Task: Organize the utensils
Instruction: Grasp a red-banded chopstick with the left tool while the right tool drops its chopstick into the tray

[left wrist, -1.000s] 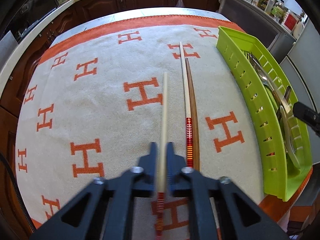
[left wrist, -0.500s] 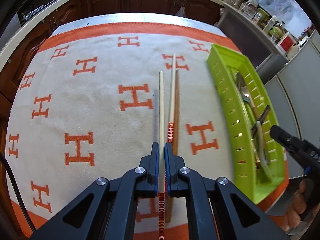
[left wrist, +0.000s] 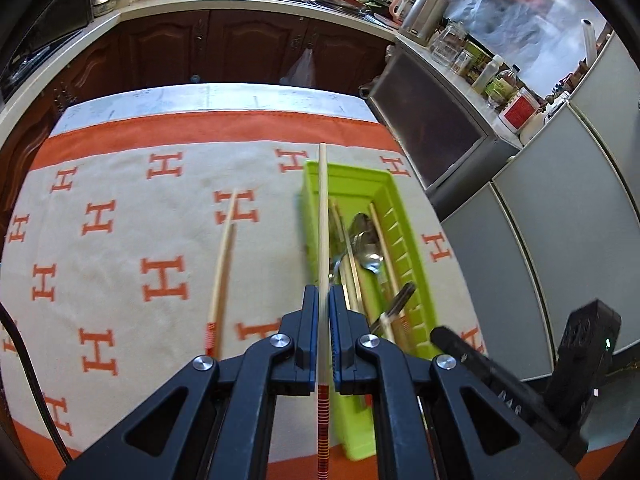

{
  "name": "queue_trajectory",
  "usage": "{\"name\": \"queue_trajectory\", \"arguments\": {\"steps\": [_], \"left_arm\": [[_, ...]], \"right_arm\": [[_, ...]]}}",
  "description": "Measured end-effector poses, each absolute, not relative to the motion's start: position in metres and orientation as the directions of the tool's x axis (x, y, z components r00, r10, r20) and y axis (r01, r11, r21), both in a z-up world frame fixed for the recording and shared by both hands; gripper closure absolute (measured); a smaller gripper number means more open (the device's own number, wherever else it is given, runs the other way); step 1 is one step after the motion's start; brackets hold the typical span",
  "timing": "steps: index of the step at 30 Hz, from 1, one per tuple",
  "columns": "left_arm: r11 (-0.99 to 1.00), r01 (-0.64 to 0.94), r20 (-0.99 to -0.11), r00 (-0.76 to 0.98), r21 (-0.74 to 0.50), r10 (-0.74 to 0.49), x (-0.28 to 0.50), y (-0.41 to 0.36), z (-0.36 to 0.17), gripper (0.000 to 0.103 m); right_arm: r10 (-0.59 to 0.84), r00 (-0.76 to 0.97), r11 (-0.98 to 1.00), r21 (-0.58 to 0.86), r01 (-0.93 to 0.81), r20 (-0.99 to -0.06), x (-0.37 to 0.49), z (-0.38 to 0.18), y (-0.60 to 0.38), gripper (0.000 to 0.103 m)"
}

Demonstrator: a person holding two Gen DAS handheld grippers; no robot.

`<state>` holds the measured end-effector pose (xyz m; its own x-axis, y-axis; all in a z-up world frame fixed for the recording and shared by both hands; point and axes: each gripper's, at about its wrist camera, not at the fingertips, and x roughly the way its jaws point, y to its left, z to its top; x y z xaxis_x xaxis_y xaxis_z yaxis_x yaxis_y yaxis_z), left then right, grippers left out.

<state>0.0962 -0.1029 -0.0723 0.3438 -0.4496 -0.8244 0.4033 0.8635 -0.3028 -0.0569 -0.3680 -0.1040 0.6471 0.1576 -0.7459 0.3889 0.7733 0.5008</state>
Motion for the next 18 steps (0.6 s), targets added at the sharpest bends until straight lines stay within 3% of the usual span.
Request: {"name": "queue_trajectory", "arguments": {"steps": [10, 14, 18], "left_arm": [[0.866, 0.411, -0.865, 0.279, -0.286, -0.418, 0.099, -0.157, -0.106, 0.1], [0.862, 0.447, -0.87, 0.294, -0.241, -0.396, 0.089, -0.159, -0.106, 0.085], [0.857, 0.463, -0.865, 0.31, -0.225, -0.394, 0.079, -0.15, -0.101, 0.079]], "right_arm": [[0.103, 0.672, 0.76, 0.493, 0.423, -0.734, -0.073, -0.095, -0.38, 0.093], [0.078, 0.674, 0.751, 0.488, 0.445, -0.734, -0.077, -0.094, -0.383, 0.093], [0.067, 0.672, 0.757, 0.477, 0.447, -0.737, -0.079, -0.092, -0.378, 0.093]]}}
